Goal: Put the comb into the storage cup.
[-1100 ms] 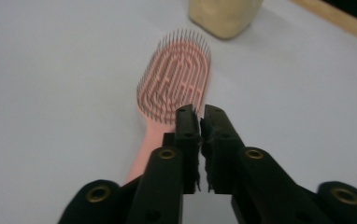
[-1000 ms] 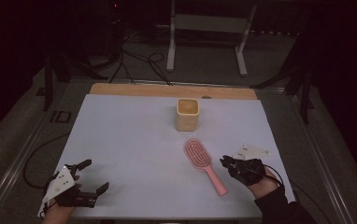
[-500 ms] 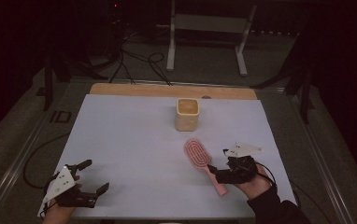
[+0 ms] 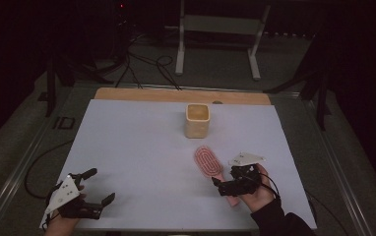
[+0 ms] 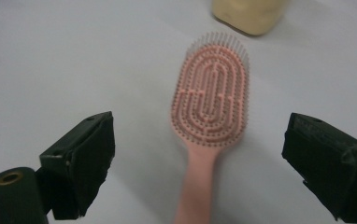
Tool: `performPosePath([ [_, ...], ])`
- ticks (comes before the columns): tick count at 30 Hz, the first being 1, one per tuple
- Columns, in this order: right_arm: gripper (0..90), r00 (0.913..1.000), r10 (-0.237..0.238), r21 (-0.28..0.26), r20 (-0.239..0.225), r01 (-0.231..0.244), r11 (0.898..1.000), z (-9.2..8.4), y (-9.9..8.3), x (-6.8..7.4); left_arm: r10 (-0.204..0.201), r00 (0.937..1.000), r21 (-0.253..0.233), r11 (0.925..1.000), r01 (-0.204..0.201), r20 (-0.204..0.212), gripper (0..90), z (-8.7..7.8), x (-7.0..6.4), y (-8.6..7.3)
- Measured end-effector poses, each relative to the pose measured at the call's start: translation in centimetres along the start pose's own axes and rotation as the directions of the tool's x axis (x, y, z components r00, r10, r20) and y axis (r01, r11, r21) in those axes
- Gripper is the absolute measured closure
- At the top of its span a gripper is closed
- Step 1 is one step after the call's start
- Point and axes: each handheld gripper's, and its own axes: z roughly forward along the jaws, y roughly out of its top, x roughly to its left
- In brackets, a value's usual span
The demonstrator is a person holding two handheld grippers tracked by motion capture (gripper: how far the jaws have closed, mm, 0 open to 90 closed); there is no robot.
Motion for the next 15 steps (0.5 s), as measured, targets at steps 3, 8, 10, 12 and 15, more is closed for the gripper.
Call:
performPosePath([
  [3, 14.6, 1.0, 0.002, 0.04, -0.006, -0.002, 0.999, 0.6, -0.2, -0.3, -0.002, 1.0, 0.003, 1.0, 0.002, 0.001, 0.0, 0.0, 0.0, 0.0],
  [8, 13.3, 0.9993, 0.037, 0.132, -0.004, -0.036, 0.991, 2.0, -0.5, -0.6, 0.0, 1.0, 0.003, 1.0, 0.0, 0.001, 0.0, 0.0, 0.0, 0.0],
  [10, 12.5, 0.9985, 0.055, 0.151, 0.005, -0.055, 0.987, 2.5, -0.6, -0.5, 0.0, 1.0, 0.0, 1.0, 0.0, 0.001, 0.0, 0.0, 0.0, 0.0],
  [12, 9.3, 0.9984, 0.053, 0.157, 0.018, -0.055, 0.986, 2.7, -0.6, -0.3, -0.001, 1.0, 0.002, 1.0, 0.001, 0.001, 0.0, 0.0, 0.0, 0.0],
  [15, 9.3, 0.9969, 0.06, 0.175, 0.05, -0.068, 0.982, 3.1, -0.5, -0.2, -0.001, 1.0, 0.001, 1.0, 0.001, 0.002, 0.0, 0.0, 0.0, 0.0],
])
